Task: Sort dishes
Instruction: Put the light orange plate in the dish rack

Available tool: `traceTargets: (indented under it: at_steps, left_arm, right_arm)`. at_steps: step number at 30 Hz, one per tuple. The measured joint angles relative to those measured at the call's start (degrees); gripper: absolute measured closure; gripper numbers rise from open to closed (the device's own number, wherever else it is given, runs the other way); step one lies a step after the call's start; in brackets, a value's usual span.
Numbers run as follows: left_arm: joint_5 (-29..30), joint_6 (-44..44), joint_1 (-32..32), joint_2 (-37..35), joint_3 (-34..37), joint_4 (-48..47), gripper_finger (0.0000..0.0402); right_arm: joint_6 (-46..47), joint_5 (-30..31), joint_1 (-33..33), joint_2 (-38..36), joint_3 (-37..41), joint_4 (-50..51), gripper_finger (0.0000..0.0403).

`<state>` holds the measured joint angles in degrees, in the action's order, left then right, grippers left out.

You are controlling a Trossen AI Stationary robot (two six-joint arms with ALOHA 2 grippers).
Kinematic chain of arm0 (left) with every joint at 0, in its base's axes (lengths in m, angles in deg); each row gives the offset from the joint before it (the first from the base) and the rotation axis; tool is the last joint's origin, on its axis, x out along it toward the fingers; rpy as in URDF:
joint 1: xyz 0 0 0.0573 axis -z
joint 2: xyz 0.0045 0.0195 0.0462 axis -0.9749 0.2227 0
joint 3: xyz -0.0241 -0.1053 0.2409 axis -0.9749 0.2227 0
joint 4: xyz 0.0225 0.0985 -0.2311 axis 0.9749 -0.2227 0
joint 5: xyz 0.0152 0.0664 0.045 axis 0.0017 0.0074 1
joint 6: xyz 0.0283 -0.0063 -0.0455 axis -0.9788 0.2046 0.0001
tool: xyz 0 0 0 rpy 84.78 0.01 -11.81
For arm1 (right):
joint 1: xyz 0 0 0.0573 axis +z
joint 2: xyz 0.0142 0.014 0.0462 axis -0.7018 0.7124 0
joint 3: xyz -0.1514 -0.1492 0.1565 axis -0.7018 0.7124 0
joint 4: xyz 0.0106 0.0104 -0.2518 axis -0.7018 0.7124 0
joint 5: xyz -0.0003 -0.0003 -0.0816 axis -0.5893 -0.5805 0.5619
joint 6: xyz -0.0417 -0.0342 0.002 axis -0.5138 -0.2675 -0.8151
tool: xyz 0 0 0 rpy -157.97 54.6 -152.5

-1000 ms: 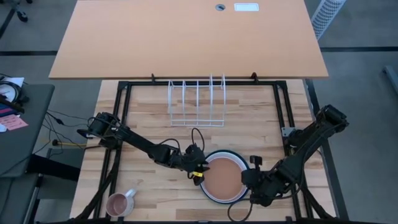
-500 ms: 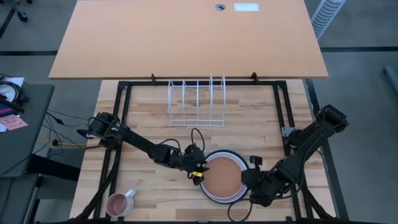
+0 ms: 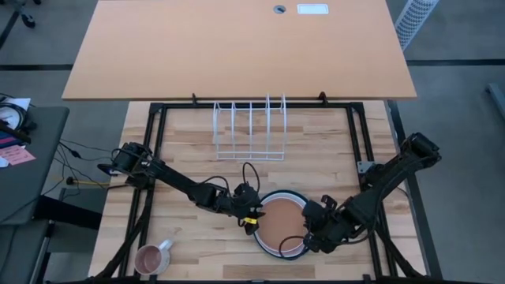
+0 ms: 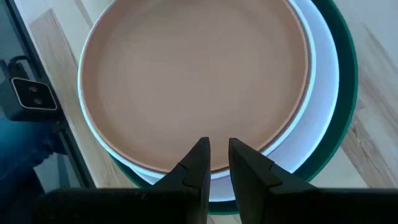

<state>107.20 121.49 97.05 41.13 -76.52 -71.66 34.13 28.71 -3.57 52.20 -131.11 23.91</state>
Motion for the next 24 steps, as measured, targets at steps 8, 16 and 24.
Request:
traceTargets:
  at_steps: [8, 16, 24]
  left_arm:
    - [0.0, 0.2, 0.0, 0.0, 0.0, 0.2, 0.0249]
    - [0.0, 0.2, 0.0, 0.2, 0.1, -0.4, 0.0249]
    - [-0.2, 0.6, 0.0, 0.2, 0.1, -0.2, 0.0249]
  right_arm:
    - [-6.6, -5.1, -0.8, 4.5, 1.1, -0.4, 0.0339]
    - [-7.0, -9.1, -3.5, 6.4, 1.1, -0.8, 0.0339]
    - [-6.4, -9.1, -4.4, 6.3, 1.1, 0.4, 0.0339]
